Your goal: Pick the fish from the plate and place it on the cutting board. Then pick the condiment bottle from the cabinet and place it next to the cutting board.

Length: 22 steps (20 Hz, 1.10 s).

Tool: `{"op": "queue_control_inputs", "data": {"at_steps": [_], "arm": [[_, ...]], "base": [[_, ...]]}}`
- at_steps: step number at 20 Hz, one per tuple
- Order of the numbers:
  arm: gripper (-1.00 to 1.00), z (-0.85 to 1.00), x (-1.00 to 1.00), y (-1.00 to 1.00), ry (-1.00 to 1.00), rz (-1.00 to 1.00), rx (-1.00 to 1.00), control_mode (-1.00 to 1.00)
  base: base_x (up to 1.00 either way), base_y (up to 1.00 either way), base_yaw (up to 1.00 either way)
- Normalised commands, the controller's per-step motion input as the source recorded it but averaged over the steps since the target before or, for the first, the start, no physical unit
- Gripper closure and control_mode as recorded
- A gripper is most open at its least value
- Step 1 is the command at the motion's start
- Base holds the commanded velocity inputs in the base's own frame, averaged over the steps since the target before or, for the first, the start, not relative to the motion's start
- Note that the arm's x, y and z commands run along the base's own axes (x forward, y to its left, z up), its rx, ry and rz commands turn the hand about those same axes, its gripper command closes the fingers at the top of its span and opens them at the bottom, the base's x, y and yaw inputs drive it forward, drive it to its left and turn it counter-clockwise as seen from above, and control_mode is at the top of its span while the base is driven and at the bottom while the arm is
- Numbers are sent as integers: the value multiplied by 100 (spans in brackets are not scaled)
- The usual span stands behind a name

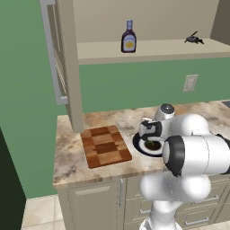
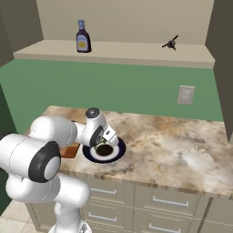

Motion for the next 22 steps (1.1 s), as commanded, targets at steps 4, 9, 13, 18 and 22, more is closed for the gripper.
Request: {"op": "queue_control_inputs", "data": {"at_steps": [4,9,13,18,22], "arm": [[100,2,0,17,0,0,0,-100],[100,0,0,21,0,0,0,-100],[100,0,-2,23,0,0,0,-100],[100,0,-2,24,0,0,0,-100],[100,0,-4,27,0,0,0,-100]], "base": [[0,0,0],[0,0,0],[0,0,0],[0,0,0],[0,0,0]]}}
